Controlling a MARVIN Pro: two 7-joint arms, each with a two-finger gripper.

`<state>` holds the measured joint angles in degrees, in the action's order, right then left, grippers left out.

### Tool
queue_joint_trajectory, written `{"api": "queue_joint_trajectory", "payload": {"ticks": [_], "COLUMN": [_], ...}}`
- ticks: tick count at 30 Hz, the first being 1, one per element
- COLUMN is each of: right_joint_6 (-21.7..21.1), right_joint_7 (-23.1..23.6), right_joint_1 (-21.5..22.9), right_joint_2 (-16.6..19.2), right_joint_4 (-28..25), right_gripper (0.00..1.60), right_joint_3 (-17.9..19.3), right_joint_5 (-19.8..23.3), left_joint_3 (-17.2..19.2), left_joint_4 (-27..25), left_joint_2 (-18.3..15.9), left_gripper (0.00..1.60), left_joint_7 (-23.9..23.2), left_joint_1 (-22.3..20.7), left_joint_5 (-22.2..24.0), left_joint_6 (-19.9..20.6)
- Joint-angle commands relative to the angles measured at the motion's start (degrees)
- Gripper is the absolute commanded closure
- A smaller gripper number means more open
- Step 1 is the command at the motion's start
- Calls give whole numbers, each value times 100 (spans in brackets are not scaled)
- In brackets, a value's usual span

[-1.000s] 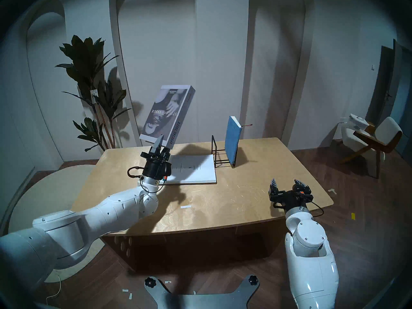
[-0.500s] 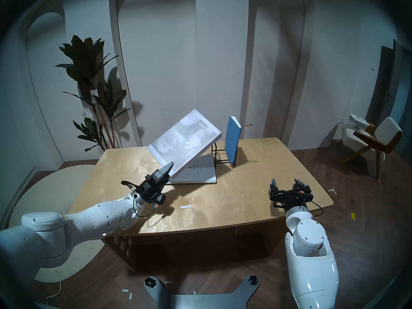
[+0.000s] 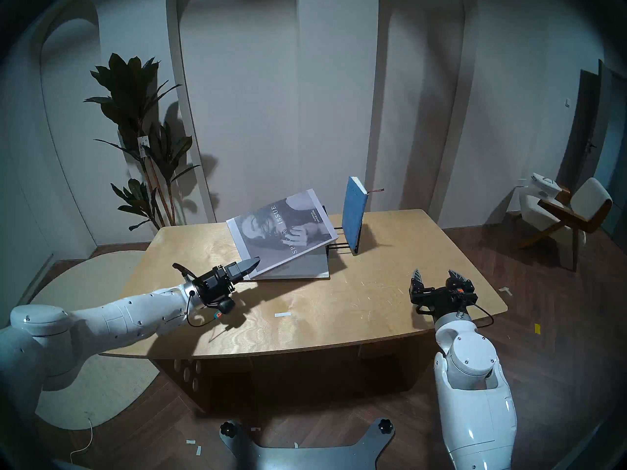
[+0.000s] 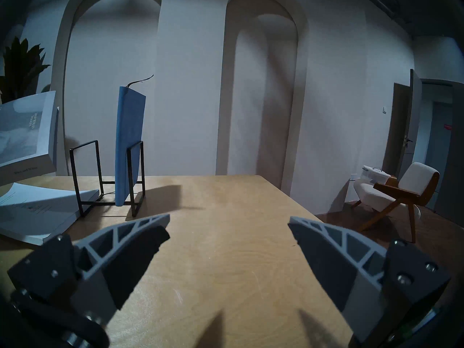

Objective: Stack the books into one stack

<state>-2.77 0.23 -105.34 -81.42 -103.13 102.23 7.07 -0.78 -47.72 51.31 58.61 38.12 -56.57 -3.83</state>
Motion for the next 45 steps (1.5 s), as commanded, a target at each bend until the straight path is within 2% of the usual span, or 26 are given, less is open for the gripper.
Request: {"api": "queue_joint_trajectory", "payload": {"ticks": [1,5,6,7,8,18,19,22,24,25,28,29,31,32,34,36,37,38,40,44,45], "right_joint_6": [62,61,62,63,63,62,63,65,66,65,65,66,66,66,67,68,68,69,70,68,66], "right_joint_7": [10,4,3,2,0,-13,-16,-19,-22,-23,-27,-29,-32,-34,-37,-40,-42,-43,-47,-54,-56], "right_joint_1": [-30,-45,-51,-57,-61,-91,-100,-112,-117,-118,-122,-125,-128,-129,-131,-133,-135,-136,-138,-137,-135], "right_joint_2": [20,26,28,29,31,47,50,54,58,59,64,66,69,71,75,78,80,82,86,93,95], "right_joint_4": [-198,-216,-223,-230,-235,-268,-278,-291,-297,-297,-302,-304,-307,-308,-309,-311,-313,-314,-315,-312,-309], "right_gripper": [0,0,0,0,0,0,0,0,0,0,0,0,0,0,0,0,0,0,0,0,0], "right_joint_3": [14,11,10,10,9,2,1,-1,-3,-3,-6,-7,-9,-10,-12,-14,-15,-16,-19,-24,-25], "right_joint_5": [-11,-7,-6,-5,-3,9,12,15,19,20,24,26,29,30,33,36,38,39,42,49,50], "left_joint_3": [-19,-111,-103,-120,-104,75,-16,-211,-330,-475,-626,-735,-804,-940,-965,-1079,-979,-1060,-1073,-828,-794], "left_joint_4": [-410,-567,-632,-569,-606,-279,-243,-336,-584,-597,-881,-925,-1169,-1171,-1494,-1577,-1732,-1699,-1657,-1385,-1277], "left_joint_2": [-273,-356,-388,-369,-389,-360,-380,-469,-596,-610,-701,-700,-749,-730,-823,-813,-847,-804,-708,-469,-412], "left_gripper": [160,160,160,160,160,160,160,160,160,160,160,160,160,160,160,160,160,160,160,160,160], "left_joint_7": [-725,-1198,-1443,-1417,-1668,-2706,-2963,-3197,-3509,-3425,-3819,-3758,-4097,-3920,-4272,-4231,-4510,-4438,-4604,-4948,-4951], "left_joint_1": [-516,-537,-564,-592,-630,-808,-858,-905,-931,-957,-1009,-1046,-1099,-1136,-1175,-1232,-1232,-1290,-1362,-1372,-1390], "left_joint_5": [31,121,173,210,264,890,955,996,988,921,897,855,797,739,703,746,783,815,907,1402,1653], "left_joint_6": [-493,-913,-1007,-1037,-1116,-1379,-1486,-1572,-1607,-1666,-1590,-1525,-1462,-1421,-1365,-1268,-1198,-1167,-1108,-1222,-1327]}}
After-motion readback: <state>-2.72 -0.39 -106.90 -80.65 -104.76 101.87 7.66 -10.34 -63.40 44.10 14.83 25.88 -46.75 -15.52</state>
